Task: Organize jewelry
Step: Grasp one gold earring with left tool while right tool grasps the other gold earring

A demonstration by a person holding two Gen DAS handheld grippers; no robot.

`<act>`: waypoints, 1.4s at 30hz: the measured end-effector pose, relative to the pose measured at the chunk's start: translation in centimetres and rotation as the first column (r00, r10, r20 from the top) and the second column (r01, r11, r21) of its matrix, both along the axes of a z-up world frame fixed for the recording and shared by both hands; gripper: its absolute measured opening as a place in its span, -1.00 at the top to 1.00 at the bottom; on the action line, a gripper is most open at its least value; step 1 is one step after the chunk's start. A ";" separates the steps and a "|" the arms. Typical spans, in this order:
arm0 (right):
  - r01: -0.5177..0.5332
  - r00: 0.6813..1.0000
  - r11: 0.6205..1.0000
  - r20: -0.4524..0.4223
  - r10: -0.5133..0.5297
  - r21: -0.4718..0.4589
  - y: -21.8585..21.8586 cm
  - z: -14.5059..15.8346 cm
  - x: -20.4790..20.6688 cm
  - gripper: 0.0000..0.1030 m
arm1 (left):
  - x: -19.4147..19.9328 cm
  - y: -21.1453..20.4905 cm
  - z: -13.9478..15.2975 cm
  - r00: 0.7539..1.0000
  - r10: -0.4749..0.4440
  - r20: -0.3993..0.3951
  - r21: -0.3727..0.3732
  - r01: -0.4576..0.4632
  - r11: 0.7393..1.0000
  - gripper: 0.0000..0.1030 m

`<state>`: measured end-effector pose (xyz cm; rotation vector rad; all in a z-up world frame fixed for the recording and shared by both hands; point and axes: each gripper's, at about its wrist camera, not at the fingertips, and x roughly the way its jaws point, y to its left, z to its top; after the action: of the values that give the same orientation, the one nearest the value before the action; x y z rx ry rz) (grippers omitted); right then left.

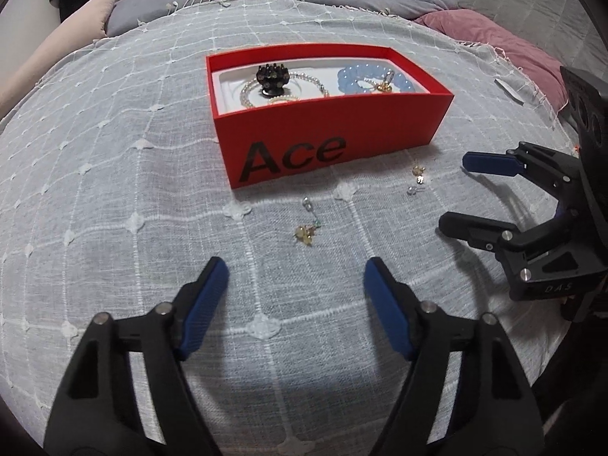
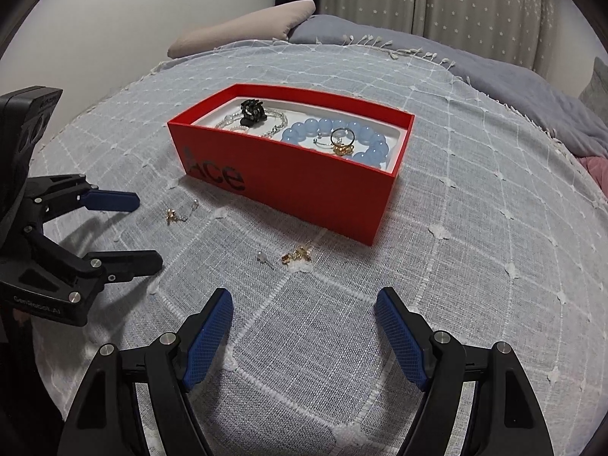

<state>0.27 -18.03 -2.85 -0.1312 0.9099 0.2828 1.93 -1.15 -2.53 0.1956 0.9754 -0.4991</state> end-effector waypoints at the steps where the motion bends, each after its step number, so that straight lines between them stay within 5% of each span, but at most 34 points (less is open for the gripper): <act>1: 0.005 1.000 1.000 0.005 -0.005 0.006 -0.1 0.1 0.1 -0.54 | 0.1 0.0 0.1 1.000 -0.001 0.001 -0.011 0.001 1.000 -0.32; 8: 0.058 0.998 0.998 0.037 -0.059 0.029 -1.3 0.8 0.8 -0.51 | 0.6 -0.1 0.3 1.000 -0.014 0.000 -0.059 0.014 0.998 0.02; 16: 0.099 0.995 0.995 0.025 -0.099 0.005 -2.1 0.4 1.8 -0.32 | 0.8 -0.6 0.0 1.000 -0.023 0.004 -0.040 0.023 0.999 0.07; 25: 0.039 0.999 0.999 0.023 -0.038 -0.031 -0.6 -0.2 1.7 0.08 | 0.8 -1.3 -0.2 0.998 -0.043 0.053 0.003 0.042 0.999 0.23; 33: 0.000 1.000 1.000 0.015 0.001 -0.025 0.2 -0.5 1.7 0.18 | 0.8 -1.4 -0.2 0.997 -0.054 0.061 0.017 0.053 0.998 0.61; 42: -0.035 0.999 0.999 0.010 0.036 -0.030 1.2 -0.6 1.9 0.39 | 0.9 -1.5 -0.3 0.997 -0.058 0.059 0.015 0.057 0.998 0.75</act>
<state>2.19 -16.87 -3.48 -0.1766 0.9022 0.3014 2.81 -2.65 -2.79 0.2501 0.9175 -0.5367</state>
